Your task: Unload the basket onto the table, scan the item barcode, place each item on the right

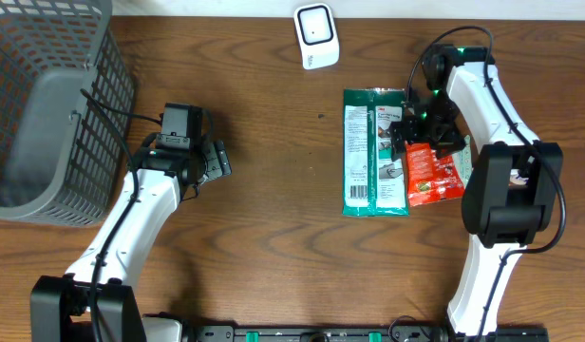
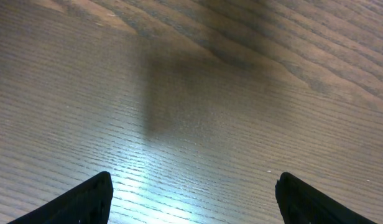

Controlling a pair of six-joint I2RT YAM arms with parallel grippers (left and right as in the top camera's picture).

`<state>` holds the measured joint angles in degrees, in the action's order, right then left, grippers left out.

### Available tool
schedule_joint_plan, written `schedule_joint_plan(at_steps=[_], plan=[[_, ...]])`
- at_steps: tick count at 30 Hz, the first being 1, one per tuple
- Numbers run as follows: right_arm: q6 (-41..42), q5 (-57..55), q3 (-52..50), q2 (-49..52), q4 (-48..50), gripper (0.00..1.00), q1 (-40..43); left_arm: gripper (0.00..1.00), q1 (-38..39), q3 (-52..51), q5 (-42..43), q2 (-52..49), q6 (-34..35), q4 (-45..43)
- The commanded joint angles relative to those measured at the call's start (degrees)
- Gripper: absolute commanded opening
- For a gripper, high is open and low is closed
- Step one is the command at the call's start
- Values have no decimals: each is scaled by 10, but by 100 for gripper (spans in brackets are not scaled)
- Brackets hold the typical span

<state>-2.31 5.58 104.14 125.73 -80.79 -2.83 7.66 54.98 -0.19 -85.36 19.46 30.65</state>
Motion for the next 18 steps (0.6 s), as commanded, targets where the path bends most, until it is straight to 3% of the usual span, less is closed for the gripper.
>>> schedule_joint_plan(at_steps=[1, 18], plan=[[1, -2, 10, -24, 0, 99, 10, 84, -1, 1, -5, 0, -3, 1], [1, -2, 10, -23, 3, 99, 10, 84, -1, 1, -5, 0, -3, 1]])
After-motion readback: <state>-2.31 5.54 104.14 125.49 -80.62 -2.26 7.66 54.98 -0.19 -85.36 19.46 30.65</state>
